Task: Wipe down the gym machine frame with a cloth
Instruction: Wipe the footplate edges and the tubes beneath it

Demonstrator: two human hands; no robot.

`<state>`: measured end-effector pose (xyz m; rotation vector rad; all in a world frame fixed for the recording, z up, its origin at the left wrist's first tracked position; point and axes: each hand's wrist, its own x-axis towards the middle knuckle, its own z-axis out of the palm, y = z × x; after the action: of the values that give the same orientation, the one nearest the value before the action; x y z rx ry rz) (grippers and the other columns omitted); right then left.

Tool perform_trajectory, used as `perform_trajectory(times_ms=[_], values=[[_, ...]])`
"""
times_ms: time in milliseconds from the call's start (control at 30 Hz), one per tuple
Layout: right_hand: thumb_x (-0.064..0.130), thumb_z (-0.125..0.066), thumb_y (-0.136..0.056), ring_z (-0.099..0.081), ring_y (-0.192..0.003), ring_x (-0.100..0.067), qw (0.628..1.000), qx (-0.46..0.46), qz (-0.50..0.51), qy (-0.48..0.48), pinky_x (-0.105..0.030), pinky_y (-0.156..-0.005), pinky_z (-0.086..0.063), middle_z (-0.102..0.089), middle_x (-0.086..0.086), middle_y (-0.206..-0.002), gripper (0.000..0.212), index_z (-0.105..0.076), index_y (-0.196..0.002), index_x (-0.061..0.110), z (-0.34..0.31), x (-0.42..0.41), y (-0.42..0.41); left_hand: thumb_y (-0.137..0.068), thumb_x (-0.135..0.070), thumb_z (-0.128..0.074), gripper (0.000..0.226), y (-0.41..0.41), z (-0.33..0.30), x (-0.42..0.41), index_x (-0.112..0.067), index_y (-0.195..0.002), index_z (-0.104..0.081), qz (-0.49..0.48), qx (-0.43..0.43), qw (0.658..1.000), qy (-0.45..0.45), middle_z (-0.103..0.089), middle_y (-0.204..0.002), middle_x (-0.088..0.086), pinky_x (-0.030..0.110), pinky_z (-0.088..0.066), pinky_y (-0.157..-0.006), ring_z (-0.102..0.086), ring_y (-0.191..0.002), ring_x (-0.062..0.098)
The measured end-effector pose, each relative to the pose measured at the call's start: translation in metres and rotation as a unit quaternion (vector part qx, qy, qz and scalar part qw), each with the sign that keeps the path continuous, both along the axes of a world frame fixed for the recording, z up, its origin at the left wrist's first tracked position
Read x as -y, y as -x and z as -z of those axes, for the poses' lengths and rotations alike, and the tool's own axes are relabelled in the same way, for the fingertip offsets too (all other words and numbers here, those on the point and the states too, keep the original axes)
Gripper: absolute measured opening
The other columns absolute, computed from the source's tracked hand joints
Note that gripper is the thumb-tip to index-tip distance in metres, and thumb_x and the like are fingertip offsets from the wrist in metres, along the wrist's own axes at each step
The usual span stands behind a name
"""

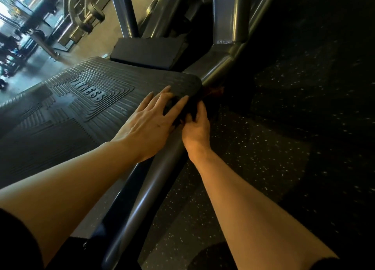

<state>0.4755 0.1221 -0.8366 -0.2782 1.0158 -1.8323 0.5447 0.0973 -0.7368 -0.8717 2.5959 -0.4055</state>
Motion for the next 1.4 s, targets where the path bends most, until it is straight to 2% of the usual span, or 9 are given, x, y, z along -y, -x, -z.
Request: perform_trajectory(times_ms=[100, 200, 500, 633, 800, 1000, 1167, 1300, 1400], values=[[0.038, -0.049, -0.091, -0.057, -0.121, -0.016, 0.999, 0.049, -0.018, -0.008, -0.041, -0.103, -0.047, -0.058, 0.002, -0.132, 0.026, -0.055, -0.110, 0.055, 0.003, -0.011, -0.010, -0.101, -0.029, -0.041, 0.076, -0.001, -0.001, 0.002, -0.028, -0.149, 0.018, -0.004, 0.020, 1.000, -0.016, 0.022, -0.159, 0.000, 0.044, 0.010, -0.119, 0.022, -0.146, 0.016], [0.016, -0.044, -0.101, -0.062, -0.112, -0.016, 0.993, 0.079, 0.035, -0.085, -0.042, -0.098, -0.051, -0.058, -0.002, -0.131, 0.036, -0.051, -0.134, 0.031, 0.012, 0.001, 0.013, -0.102, -0.027, -0.038, 0.072, 0.004, -0.002, 0.006, -0.026, -0.150, 0.016, -0.028, 0.013, 0.998, -0.062, 0.013, -0.161, -0.006, 0.041, 0.023, -0.114, 0.019, -0.145, 0.007], [0.025, -0.040, -0.103, -0.043, -0.134, -0.023, 0.994, 0.073, 0.014, -0.075, -0.053, -0.113, -0.033, -0.047, -0.002, -0.146, 0.043, -0.041, -0.146, 0.030, 0.008, 0.056, 0.081, -0.101, -0.033, -0.038, 0.070, 0.007, -0.001, 0.010, -0.027, -0.152, 0.010, -0.048, -0.007, 0.992, -0.112, 0.012, -0.161, -0.007, 0.042, 0.017, -0.117, 0.016, -0.146, 0.009], [0.018, -0.042, -0.103, -0.052, -0.127, -0.021, 0.987, 0.120, 0.050, -0.089, -0.047, -0.111, -0.039, -0.054, -0.006, -0.139, 0.039, -0.046, -0.141, 0.026, 0.005, 0.039, 0.044, -0.101, -0.033, -0.036, 0.071, 0.008, -0.001, 0.009, -0.029, -0.150, 0.014, -0.057, -0.010, 0.992, -0.113, 0.015, -0.160, -0.009, 0.038, 0.019, -0.115, 0.019, -0.143, 0.006], [0.013, -0.046, -0.101, -0.065, -0.103, -0.013, 0.989, 0.079, 0.061, -0.111, -0.042, -0.095, -0.053, -0.065, 0.005, -0.110, 0.028, -0.060, -0.104, 0.037, 0.012, 0.011, 0.010, -0.101, -0.025, -0.041, 0.073, 0.006, 0.001, 0.006, -0.027, -0.153, 0.010, -0.056, -0.002, 0.995, -0.088, 0.012, -0.161, -0.008, 0.040, 0.016, -0.117, 0.016, -0.146, 0.008], [0.010, -0.051, -0.096, -0.055, -0.116, -0.013, 0.962, -0.230, -0.015, -0.145, -0.041, -0.107, -0.042, -0.060, 0.006, -0.117, 0.030, -0.057, -0.092, 0.039, 0.025, -0.002, 0.018, -0.101, -0.025, -0.042, 0.073, 0.004, 0.006, 0.008, -0.025, -0.154, 0.009, -0.023, 0.008, 0.999, -0.031, 0.009, -0.162, -0.004, 0.045, 0.011, -0.120, 0.015, -0.147, 0.012], [0.010, -0.058, -0.092, -0.046, -0.128, -0.022, 0.845, -0.506, -0.138, -0.101, -0.035, -0.110, -0.036, -0.058, -0.007, -0.127, 0.024, -0.064, -0.115, 0.014, 0.034, -0.039, -0.031, -0.099, -0.030, -0.045, 0.077, 0.003, 0.008, -0.009, -0.014, -0.153, 0.007, 0.023, 0.069, 0.991, 0.114, 0.009, -0.162, 0.007, 0.048, 0.005, -0.121, 0.017, -0.148, 0.024], [0.002, -0.032, -0.090, 0.001, -0.145, -0.047, 0.767, -0.606, -0.098, -0.189, -0.055, -0.120, 0.001, 0.001, -0.036, -0.154, 0.067, 0.003, -0.145, -0.013, 0.021, -0.052, -0.074, -0.095, -0.023, -0.048, 0.073, -0.027, 0.036, -0.081, -0.011, -0.154, -0.008, 0.032, -0.079, 0.994, 0.064, -0.001, -0.163, 0.010, 0.046, 0.002, -0.121, 0.008, -0.149, 0.025], [0.034, -0.043, -0.099, -0.013, -0.146, -0.040, 0.684, -0.703, -0.146, -0.132, -0.047, -0.121, -0.007, -0.016, -0.026, -0.157, 0.067, -0.016, -0.152, 0.002, 0.040, -0.038, -0.074, -0.079, -0.013, -0.070, 0.080, -0.103, 0.067, -0.134, -0.009, -0.149, -0.031, -0.037, -0.198, 0.979, 0.036, -0.028, -0.156, 0.012, 0.043, -0.019, -0.118, -0.017, -0.146, 0.024]])
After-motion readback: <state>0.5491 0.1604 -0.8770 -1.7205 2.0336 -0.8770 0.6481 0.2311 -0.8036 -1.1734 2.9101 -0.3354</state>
